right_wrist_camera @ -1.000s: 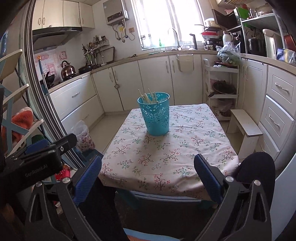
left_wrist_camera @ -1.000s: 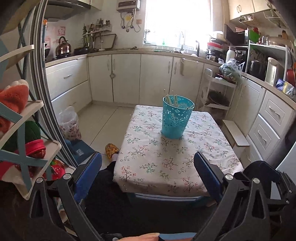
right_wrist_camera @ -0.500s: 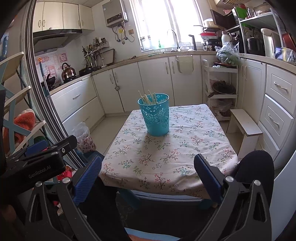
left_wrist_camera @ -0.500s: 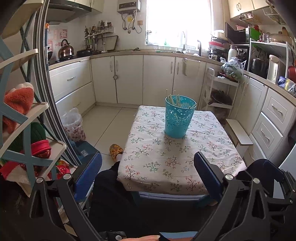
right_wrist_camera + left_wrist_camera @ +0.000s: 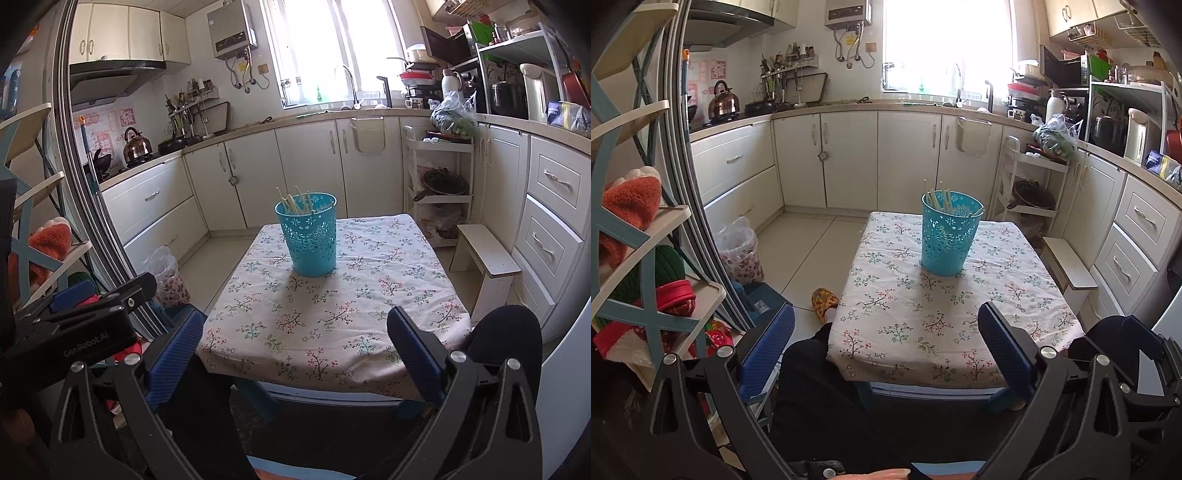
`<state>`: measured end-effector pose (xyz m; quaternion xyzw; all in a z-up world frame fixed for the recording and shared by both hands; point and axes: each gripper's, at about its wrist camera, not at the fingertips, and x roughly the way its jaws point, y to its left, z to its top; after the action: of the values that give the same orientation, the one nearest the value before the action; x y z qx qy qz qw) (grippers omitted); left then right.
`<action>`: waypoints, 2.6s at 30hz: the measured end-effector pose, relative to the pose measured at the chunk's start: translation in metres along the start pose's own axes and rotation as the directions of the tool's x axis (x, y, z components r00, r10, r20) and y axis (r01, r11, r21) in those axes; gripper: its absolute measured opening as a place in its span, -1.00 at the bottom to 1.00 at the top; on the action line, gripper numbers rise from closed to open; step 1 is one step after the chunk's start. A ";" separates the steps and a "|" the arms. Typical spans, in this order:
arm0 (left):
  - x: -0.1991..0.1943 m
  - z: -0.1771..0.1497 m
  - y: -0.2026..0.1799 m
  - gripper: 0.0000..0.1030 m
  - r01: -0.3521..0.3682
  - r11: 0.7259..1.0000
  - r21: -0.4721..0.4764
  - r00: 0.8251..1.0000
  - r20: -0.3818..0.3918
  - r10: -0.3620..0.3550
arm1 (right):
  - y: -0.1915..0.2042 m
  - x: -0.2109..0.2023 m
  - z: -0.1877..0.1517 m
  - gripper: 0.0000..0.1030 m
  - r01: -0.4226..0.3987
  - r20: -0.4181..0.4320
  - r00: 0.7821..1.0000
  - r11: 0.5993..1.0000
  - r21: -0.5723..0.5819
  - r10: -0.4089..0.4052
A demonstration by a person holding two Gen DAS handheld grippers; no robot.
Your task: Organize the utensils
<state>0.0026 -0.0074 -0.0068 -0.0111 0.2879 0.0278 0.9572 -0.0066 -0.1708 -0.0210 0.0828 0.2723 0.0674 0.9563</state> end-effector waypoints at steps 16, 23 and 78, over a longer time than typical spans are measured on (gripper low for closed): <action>-0.002 -0.001 0.001 0.85 0.002 1.000 -0.002 1.000 0.004 -0.002 | 0.002 -0.005 0.001 0.86 0.003 0.014 1.000 1.000 -0.008 -0.002; -0.003 -0.001 0.000 0.85 0.003 1.000 -0.003 1.000 0.004 -0.003 | 0.003 -0.006 0.002 0.86 0.003 0.016 1.000 1.000 -0.008 -0.002; -0.003 -0.001 0.002 0.85 0.004 1.000 -0.006 1.000 0.003 -0.004 | 0.005 -0.006 0.000 0.86 0.004 0.017 1.000 1.000 -0.008 -0.004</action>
<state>-0.0003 -0.0061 -0.0059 -0.0146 0.2863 0.0266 0.9577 -0.0116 -0.1673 -0.0169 0.0790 0.2639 0.0659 0.9590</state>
